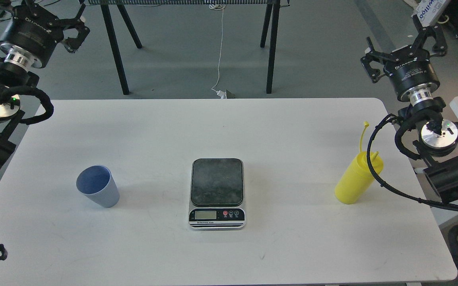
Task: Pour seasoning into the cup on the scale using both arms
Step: 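Move the left gripper down toward the blue cup, then grasp the blue cup from the side with the left gripper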
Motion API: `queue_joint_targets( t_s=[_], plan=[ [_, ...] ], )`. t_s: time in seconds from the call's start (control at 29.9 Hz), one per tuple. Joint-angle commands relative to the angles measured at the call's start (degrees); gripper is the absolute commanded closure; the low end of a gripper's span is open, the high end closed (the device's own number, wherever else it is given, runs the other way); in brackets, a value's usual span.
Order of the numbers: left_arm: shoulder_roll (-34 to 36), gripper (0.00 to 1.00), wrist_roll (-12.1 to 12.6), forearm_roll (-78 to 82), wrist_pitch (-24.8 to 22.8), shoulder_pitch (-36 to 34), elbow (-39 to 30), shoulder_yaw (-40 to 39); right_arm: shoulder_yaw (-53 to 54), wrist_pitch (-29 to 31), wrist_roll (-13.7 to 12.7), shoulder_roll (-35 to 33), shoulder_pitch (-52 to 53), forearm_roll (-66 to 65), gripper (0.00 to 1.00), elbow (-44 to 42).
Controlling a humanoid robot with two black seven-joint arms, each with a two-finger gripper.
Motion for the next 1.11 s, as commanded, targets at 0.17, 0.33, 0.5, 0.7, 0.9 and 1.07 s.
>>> queue_joint_targets(
  t_s=[0.17,0.33,0.5,0.7,0.9,1.07],
  plan=[
    [0.1,0.0,0.3,0.1,0.3,0.2,-0.3,0.2,0.9,0.0,0.3,-0.1,-0.3,0.1,0.0,1.0],
    [5.0,0.0,0.3,0.3,0.0,2.9,-5.9,0.2,2.4,0.0,0.4,-4.1,-3.6,0.2,0.0,6.7],
    [14.6,0.01,-0.8,8.5,0.0,10.3,-25.8,0.2,5.4,0.0,0.4,-8.5,-11.9,0.3,0.0,13.6],
    [22.2,0.02,-4.8,27.7,4.9,12.3,-37.0,1.1,10.7,0.0,0.4,-11.8,-21.3,0.3,0.0,21.8],
    [24.5,0.07,-6.6,56.2,8.1,17.1,-38.4,1.3,11.8,0.0,0.4,-13.4,-24.3,0.3,0.0,24.4],
    [27.4,0.1,-8.9,75.7,10.6,21.8,-40.0,1.6,12.3,0.0,0.4,-14.8,-24.3,0.3,0.0,24.5]
  ],
)
